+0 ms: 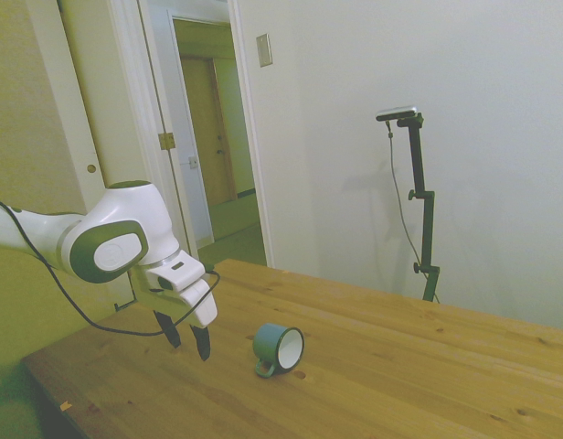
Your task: Flip the mug upright
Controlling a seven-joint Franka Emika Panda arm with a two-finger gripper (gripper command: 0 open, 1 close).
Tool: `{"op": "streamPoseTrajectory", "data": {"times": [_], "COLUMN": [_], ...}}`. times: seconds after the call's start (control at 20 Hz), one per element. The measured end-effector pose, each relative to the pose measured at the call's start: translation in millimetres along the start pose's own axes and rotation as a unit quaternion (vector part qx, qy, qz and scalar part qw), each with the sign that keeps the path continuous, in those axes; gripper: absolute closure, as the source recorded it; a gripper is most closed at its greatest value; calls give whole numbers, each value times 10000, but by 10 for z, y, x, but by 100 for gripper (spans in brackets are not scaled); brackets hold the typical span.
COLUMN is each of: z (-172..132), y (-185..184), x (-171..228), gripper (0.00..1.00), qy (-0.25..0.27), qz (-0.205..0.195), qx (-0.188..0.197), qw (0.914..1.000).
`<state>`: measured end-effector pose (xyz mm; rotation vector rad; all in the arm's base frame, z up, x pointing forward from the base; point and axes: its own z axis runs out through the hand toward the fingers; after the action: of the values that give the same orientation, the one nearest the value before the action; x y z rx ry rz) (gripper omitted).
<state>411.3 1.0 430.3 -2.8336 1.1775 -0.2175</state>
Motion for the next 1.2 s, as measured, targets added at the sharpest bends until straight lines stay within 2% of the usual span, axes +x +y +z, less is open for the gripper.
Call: {"op": "streamPoseTrajectory", "data": {"times": [0.15, 0.3, 0.5, 0.7, 0.8, 0.95, 1.2], "z": [-3, -204, -500, -671, -681, -639, -413], "y": [1, -23, 119, 351, 367, 391, 677], "x": [1, 160, 658, 1232, 1427, 1479, 1919], "gripper": [0, 0, 0, 0, 0, 0, 0], "qy": [-42, 97, 296, 337, 230, 197, 32], "qz": [2, 79, 264, 307, 219, 181, 288], "qx": [-33, 151, 407, 518, 580, 574, 787], "qw": [10000, 9998, 9984, 9976, 9978, 9980, 9965]}}
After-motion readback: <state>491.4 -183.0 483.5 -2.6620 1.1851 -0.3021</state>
